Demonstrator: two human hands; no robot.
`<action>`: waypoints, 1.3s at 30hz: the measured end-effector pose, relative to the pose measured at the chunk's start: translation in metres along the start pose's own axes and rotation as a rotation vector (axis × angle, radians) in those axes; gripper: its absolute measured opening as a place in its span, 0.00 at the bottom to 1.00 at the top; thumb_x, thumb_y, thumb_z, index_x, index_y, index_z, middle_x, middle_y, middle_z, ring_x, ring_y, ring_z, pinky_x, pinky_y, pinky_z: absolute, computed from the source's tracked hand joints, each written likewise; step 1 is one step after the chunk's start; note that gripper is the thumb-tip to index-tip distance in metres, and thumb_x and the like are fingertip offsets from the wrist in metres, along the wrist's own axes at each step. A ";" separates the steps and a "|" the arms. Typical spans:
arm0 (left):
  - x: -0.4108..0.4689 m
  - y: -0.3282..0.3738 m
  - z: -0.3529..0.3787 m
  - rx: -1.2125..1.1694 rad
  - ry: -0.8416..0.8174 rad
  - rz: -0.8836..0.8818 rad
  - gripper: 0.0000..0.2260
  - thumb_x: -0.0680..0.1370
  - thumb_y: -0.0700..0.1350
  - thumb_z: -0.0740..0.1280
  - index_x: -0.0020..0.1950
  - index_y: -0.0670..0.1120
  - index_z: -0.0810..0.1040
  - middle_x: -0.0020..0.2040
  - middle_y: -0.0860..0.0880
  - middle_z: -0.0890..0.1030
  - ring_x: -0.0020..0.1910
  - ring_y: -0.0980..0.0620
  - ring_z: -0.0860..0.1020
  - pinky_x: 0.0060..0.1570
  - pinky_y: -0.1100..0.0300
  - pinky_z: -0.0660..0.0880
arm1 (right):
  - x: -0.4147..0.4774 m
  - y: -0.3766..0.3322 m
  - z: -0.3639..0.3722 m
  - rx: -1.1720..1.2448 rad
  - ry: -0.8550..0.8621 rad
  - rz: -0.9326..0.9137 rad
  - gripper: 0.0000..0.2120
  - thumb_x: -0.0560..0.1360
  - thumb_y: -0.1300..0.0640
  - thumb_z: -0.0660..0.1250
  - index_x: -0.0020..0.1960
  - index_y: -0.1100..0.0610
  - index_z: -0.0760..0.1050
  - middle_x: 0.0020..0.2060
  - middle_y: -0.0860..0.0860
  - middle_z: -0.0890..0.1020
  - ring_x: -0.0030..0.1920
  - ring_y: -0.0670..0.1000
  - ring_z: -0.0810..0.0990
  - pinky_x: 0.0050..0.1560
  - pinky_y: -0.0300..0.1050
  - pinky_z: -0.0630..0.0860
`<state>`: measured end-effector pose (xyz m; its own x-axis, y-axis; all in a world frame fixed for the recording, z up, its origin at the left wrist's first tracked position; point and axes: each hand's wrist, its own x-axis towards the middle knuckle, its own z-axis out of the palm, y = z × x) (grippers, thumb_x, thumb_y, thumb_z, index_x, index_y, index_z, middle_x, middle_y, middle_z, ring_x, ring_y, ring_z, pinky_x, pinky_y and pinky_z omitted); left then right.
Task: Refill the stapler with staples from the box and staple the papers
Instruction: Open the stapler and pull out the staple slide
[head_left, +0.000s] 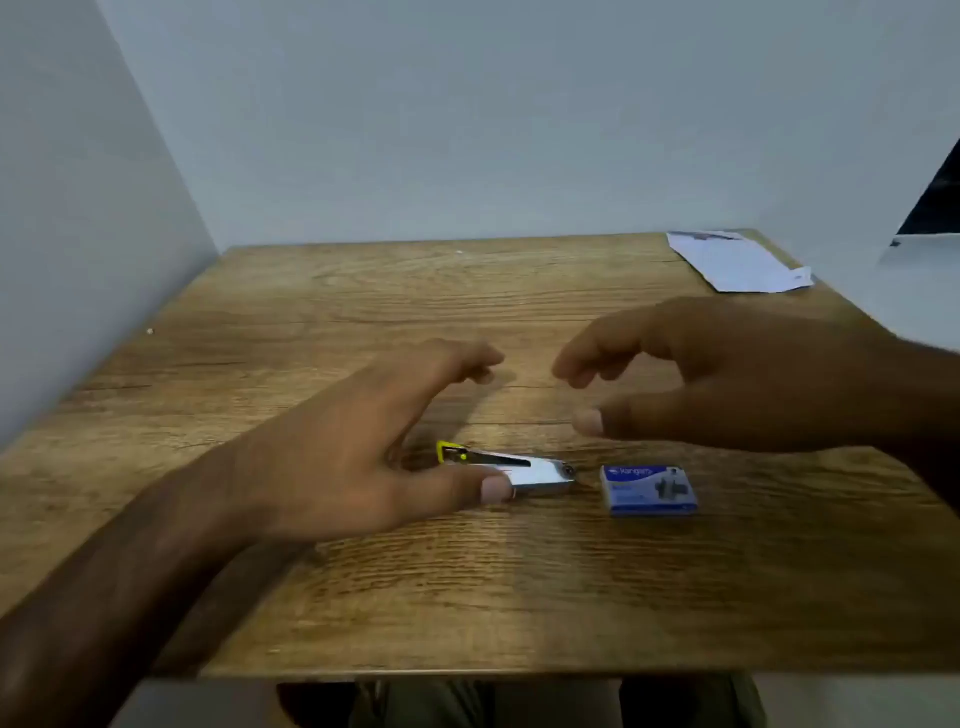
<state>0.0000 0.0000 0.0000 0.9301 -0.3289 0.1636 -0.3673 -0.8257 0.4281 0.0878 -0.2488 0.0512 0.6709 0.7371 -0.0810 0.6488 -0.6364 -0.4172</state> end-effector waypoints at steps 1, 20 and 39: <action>-0.002 -0.004 0.003 0.021 0.006 0.023 0.31 0.71 0.69 0.68 0.71 0.59 0.68 0.63 0.65 0.73 0.65 0.65 0.71 0.62 0.69 0.70 | 0.002 0.000 0.003 0.008 -0.060 0.001 0.22 0.68 0.31 0.65 0.60 0.32 0.74 0.51 0.29 0.79 0.53 0.26 0.73 0.51 0.32 0.72; 0.045 -0.037 -0.006 -0.619 0.096 0.011 0.25 0.65 0.37 0.79 0.61 0.44 0.78 0.40 0.37 0.83 0.38 0.40 0.84 0.41 0.51 0.84 | 0.073 0.010 0.042 0.744 -0.118 -0.080 0.12 0.68 0.52 0.75 0.49 0.55 0.86 0.43 0.58 0.88 0.39 0.52 0.83 0.32 0.41 0.78; 0.041 -0.009 0.029 -0.815 0.494 -0.056 0.10 0.72 0.39 0.71 0.50 0.35 0.77 0.38 0.42 0.87 0.33 0.46 0.87 0.33 0.54 0.84 | 0.060 0.006 0.054 0.745 0.334 -0.174 0.06 0.68 0.59 0.77 0.45 0.54 0.84 0.38 0.56 0.88 0.39 0.57 0.88 0.40 0.58 0.85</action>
<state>0.0415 -0.0192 -0.0226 0.9118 0.0863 0.4015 -0.3790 -0.1995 0.9036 0.1124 -0.1961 -0.0048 0.7301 0.6305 0.2637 0.4247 -0.1163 -0.8978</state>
